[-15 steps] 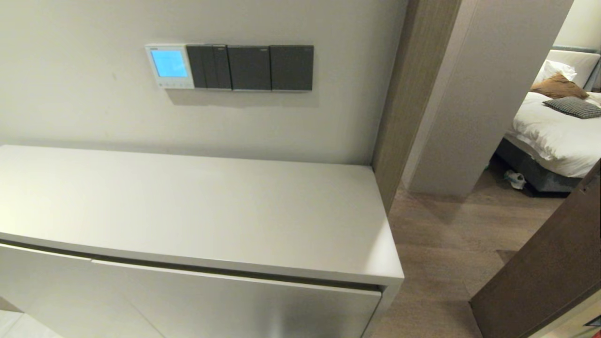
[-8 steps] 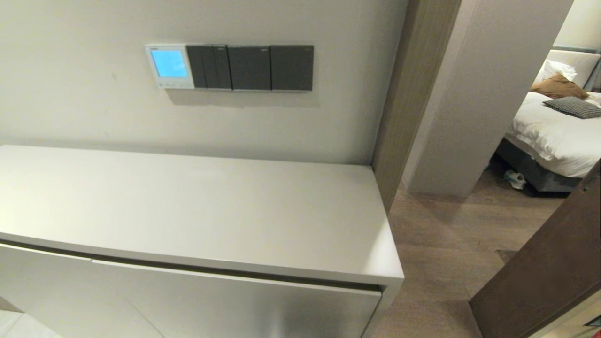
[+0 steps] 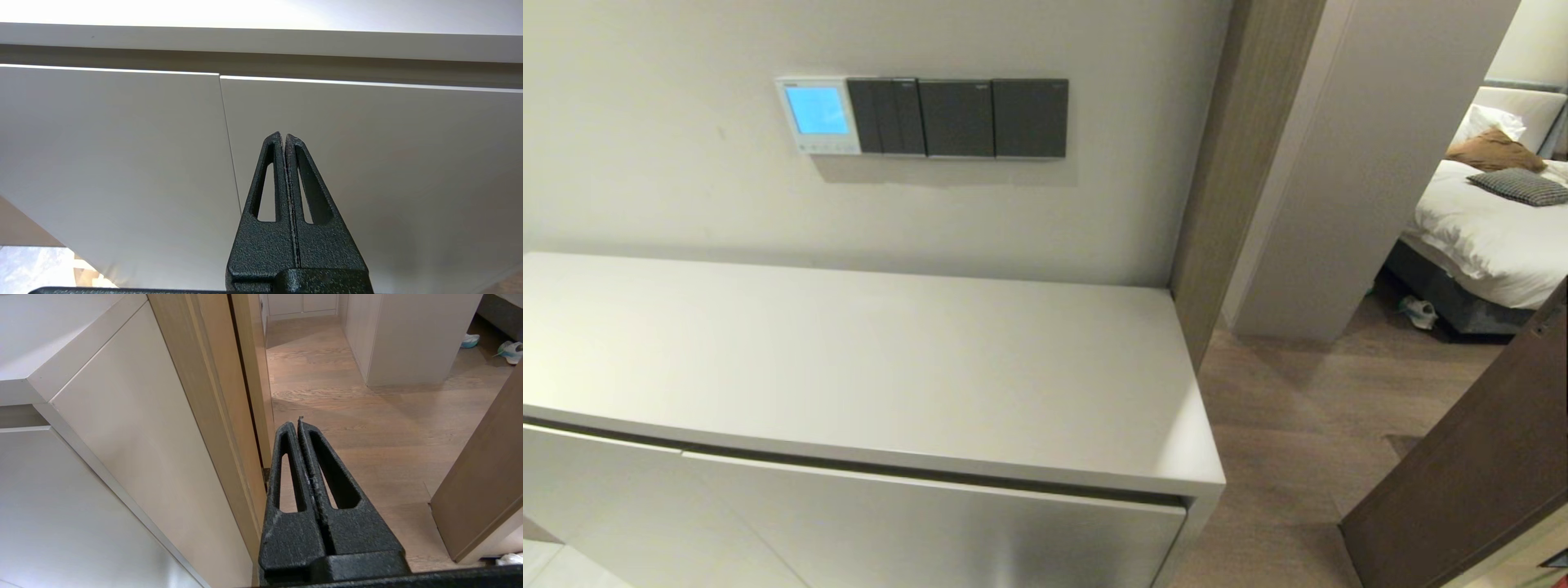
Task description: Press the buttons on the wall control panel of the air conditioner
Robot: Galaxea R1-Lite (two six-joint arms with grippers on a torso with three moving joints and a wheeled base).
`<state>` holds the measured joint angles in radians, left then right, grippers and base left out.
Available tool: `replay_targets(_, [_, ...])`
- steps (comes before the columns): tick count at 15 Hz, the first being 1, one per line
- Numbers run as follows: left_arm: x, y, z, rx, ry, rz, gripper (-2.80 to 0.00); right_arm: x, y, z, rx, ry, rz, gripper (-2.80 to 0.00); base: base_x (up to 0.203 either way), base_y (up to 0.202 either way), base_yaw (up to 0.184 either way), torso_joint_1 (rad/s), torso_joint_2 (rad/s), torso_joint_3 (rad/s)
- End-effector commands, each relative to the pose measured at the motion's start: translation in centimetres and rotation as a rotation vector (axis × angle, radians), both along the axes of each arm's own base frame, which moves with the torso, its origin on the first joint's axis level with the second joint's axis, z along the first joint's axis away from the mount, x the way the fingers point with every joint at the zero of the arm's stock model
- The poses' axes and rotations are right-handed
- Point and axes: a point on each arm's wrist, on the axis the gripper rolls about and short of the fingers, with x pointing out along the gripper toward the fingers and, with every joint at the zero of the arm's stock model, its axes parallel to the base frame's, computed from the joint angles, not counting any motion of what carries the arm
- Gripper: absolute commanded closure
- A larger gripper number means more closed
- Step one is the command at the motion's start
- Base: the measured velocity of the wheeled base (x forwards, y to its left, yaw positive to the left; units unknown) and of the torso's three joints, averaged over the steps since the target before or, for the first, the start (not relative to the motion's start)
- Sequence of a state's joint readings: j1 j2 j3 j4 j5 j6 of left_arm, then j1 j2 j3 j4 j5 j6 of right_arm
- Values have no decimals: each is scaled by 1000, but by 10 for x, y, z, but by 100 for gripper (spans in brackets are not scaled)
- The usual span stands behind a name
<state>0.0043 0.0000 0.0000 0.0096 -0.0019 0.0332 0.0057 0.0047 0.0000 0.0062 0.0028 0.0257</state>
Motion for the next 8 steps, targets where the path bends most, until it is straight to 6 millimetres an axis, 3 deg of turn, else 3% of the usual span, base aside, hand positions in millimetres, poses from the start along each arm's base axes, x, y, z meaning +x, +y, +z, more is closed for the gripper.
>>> replay_targets(1, [0, 0, 0, 1, 0, 0, 0, 0, 0, 0, 0, 3, 1, 0, 0, 0, 0, 0, 0, 0])
replay_targets(8, [0, 0, 0, 1, 1, -1, 0, 0, 0, 0, 0, 3, 1, 0, 0, 0, 0, 0, 0, 0])
